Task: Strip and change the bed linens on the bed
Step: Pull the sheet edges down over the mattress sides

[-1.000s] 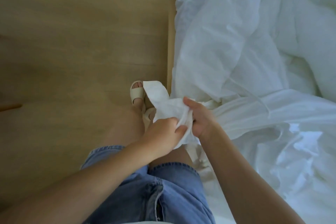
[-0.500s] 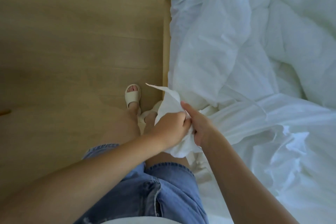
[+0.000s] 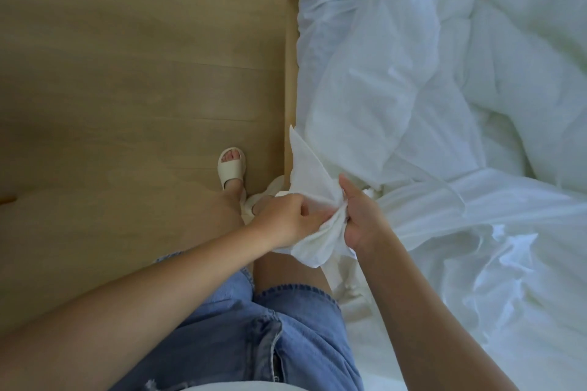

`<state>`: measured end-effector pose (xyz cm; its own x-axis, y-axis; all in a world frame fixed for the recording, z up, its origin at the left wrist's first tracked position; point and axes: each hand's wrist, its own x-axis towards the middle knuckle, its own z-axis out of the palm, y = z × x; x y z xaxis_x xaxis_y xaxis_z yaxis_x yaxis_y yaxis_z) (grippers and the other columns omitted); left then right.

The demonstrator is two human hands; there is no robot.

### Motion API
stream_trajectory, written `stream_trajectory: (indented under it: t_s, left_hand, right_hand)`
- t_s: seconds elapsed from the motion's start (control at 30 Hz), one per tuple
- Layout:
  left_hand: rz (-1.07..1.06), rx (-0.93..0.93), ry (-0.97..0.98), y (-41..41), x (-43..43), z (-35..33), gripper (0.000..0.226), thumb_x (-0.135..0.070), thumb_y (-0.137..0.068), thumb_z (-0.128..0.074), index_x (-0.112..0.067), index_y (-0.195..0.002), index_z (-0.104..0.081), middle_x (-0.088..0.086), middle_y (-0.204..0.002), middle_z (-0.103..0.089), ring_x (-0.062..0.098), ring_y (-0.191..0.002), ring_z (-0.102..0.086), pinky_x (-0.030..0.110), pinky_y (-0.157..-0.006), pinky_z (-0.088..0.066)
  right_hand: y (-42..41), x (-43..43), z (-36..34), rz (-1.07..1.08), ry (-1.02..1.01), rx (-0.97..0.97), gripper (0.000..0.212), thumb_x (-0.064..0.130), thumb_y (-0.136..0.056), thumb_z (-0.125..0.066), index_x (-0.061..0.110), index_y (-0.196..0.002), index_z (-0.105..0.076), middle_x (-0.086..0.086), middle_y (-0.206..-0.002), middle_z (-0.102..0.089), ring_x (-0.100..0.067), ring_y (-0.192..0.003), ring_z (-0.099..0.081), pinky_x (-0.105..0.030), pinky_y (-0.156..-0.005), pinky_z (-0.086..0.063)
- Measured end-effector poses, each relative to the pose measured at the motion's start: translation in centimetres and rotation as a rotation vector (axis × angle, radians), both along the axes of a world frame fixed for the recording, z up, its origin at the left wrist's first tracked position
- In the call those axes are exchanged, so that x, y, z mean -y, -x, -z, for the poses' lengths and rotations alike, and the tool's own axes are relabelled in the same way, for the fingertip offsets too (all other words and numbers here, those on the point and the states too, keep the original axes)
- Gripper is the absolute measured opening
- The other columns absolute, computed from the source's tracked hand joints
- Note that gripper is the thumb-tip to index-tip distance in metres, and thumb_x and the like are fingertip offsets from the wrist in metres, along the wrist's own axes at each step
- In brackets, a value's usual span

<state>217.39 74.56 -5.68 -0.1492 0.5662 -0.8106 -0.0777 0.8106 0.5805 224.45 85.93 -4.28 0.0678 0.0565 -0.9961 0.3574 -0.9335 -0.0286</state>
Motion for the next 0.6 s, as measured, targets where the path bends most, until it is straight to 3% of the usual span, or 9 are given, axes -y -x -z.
stream_trajectory:
  t_s: [0.07,0.17,0.3,0.37,0.43,0.53,0.6]
  left_hand:
    - [-0.06,0.056,0.079,0.9,-0.5,0.3,0.066,-0.076,-0.079,-0.037,-0.013,-0.081,-0.057,0.001,-0.07,-0.056,0.015,-0.06,-0.054,0.035,-0.063,-0.045]
    - [-0.182,0.229,0.055,1.4,-1.2,0.8,0.054,-0.056,-0.094,-0.036,-0.009,-0.097,-0.061,-0.001,-0.078,-0.058,0.009,-0.056,-0.052,0.023,-0.052,-0.039]
    - [-0.164,0.166,-0.071,0.0,-0.9,0.7,0.035,-0.034,-0.098,-0.045,-0.011,-0.071,-0.051,0.001,-0.063,-0.049,0.011,-0.057,-0.046,0.027,-0.059,-0.038]
    - [-0.113,0.027,-0.064,-0.9,-0.3,0.7,0.039,-0.04,-0.092,-0.048,-0.008,-0.07,-0.05,0.007,-0.063,-0.052,0.019,-0.061,-0.05,0.038,-0.065,-0.044]
    - [-0.13,-0.034,-0.004,-1.2,0.1,0.8,0.053,-0.063,-0.076,-0.047,-0.01,-0.081,-0.055,0.005,-0.076,-0.06,0.023,-0.078,-0.058,0.046,-0.08,-0.047]
    - [-0.12,0.076,0.125,-0.8,0.1,0.8,0.096,-0.085,-0.055,-0.041,-0.016,-0.121,-0.05,0.002,-0.119,-0.058,0.025,-0.115,-0.052,0.044,-0.099,-0.042]
    - [-0.179,0.236,0.09,-0.8,0.1,0.9,0.087,-0.079,-0.067,-0.051,-0.017,-0.128,-0.049,0.002,-0.124,-0.059,0.023,-0.117,-0.053,0.043,-0.099,-0.044]
  right_hand:
    - [-0.1,0.5,-0.2,-0.136,-0.036,-0.01,0.047,0.039,-0.081,-0.07,0.001,-0.109,-0.066,-0.018,-0.102,-0.07,-0.035,-0.091,-0.069,-0.049,-0.086,-0.054]
    - [-0.6,1.3,-0.3,-0.201,-0.082,0.038,0.038,0.027,-0.082,-0.072,-0.002,-0.106,-0.067,-0.021,-0.1,-0.07,-0.036,-0.09,-0.068,-0.053,-0.088,-0.052]
    - [-0.8,1.2,-0.2,-0.122,-0.097,0.038,0.035,0.028,-0.088,-0.066,0.001,-0.109,-0.066,-0.018,-0.104,-0.07,-0.033,-0.095,-0.068,-0.047,-0.092,-0.052]
    - [-0.6,1.1,-0.2,-0.107,-0.038,0.017,0.041,0.031,-0.087,-0.066,0.001,-0.114,-0.065,-0.017,-0.11,-0.068,-0.032,-0.1,-0.066,-0.046,-0.095,-0.05]
    - [-0.6,1.1,-0.6,-0.079,0.07,-0.035,0.047,0.034,-0.087,-0.063,0.0,-0.119,-0.062,-0.017,-0.112,-0.065,-0.031,-0.099,-0.064,-0.045,-0.095,-0.048]
    - [-1.0,0.8,-0.8,-0.094,0.131,-0.076,0.045,0.03,-0.086,-0.063,-0.001,-0.118,-0.063,-0.02,-0.106,-0.066,-0.033,-0.091,-0.064,-0.045,-0.091,-0.05]
    - [-1.1,0.9,-0.7,-0.097,0.105,-0.061,0.043,0.025,-0.086,-0.064,-0.002,-0.119,-0.062,-0.021,-0.109,-0.066,-0.033,-0.094,-0.065,-0.045,-0.089,-0.051]
